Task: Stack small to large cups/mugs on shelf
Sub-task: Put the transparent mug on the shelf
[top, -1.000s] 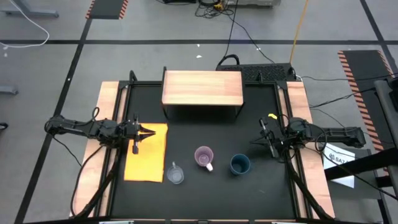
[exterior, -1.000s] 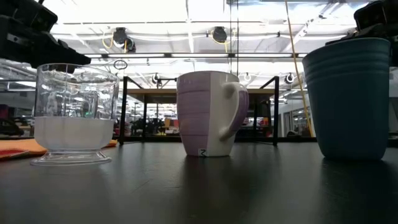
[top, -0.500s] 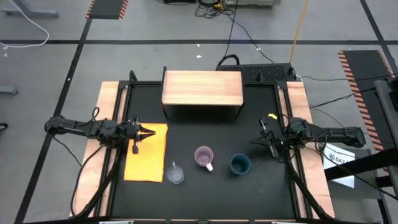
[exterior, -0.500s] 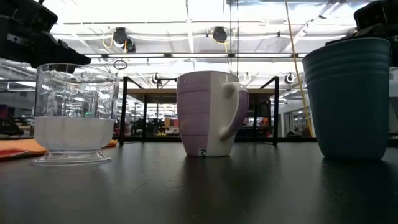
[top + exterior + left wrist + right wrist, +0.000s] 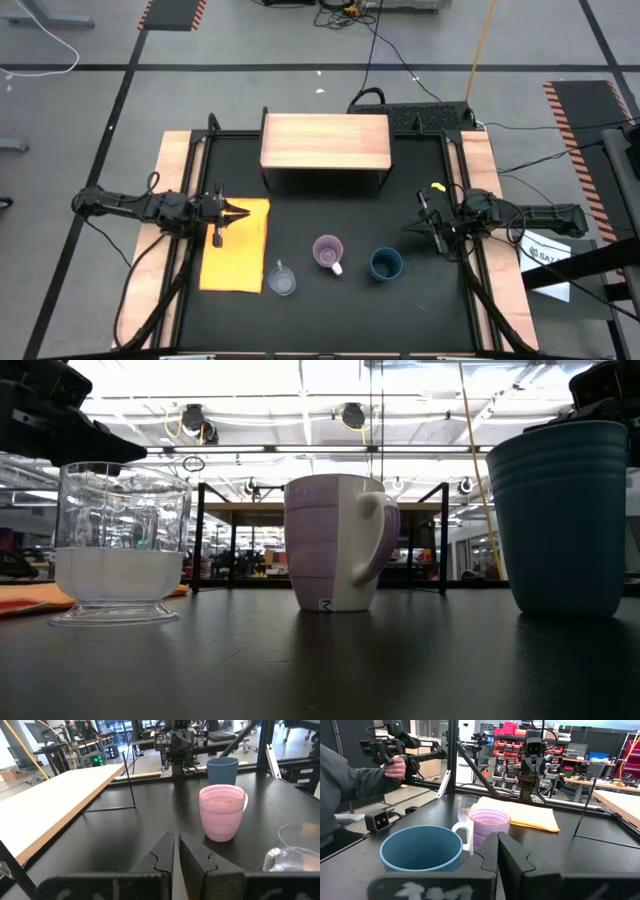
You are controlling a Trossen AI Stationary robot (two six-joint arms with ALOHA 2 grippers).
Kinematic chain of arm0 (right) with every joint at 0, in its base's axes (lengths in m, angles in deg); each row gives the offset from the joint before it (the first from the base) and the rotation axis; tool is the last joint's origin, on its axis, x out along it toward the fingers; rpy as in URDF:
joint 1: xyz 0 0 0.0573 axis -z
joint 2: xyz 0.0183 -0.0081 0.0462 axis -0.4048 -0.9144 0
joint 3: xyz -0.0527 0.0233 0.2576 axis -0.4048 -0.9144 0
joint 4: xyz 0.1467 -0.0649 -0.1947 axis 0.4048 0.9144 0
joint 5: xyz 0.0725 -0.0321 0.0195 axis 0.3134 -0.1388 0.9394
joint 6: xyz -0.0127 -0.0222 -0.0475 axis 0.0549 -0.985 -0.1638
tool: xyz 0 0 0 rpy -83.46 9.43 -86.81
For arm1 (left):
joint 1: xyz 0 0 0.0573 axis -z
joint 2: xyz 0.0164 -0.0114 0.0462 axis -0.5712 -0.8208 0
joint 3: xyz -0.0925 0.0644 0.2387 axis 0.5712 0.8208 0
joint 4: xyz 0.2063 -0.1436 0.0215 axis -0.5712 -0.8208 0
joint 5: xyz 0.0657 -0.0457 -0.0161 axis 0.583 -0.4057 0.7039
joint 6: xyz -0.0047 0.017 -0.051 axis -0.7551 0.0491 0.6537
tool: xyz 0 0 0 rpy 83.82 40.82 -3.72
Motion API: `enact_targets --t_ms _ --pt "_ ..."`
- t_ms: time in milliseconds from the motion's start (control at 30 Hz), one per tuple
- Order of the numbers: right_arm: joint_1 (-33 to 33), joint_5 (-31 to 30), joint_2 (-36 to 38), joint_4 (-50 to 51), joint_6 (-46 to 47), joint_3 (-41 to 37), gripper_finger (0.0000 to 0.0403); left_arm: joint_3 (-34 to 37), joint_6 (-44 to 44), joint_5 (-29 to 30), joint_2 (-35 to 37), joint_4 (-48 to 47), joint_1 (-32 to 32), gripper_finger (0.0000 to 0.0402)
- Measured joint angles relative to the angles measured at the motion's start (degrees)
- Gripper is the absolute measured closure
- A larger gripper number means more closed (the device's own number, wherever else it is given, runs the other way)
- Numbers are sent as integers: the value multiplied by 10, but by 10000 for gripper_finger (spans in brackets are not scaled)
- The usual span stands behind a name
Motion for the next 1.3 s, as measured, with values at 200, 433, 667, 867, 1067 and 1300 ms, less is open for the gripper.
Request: enact_targets --t_ms 200,433,667,867,1067,1300 --pt "0 0 0 0 0 0 403 0 29 -78 0 42 0 371" --pt "0 0 0 -1 -6 0 403 0 5 -133 0 50 0 371" --pt "0 0 0 -1 -20 0 403 0 14 -125 0 52 0 371" --pt "0 0 0 -1 -16 0 403 0 6 -118 0 66 0 371" --pt "0 0 0 -1 -14 0 403 0 14 -126 0 88 0 395" --pt "0 0 0 -1 -13 0 403 0 22 -107 0 110 0 399"
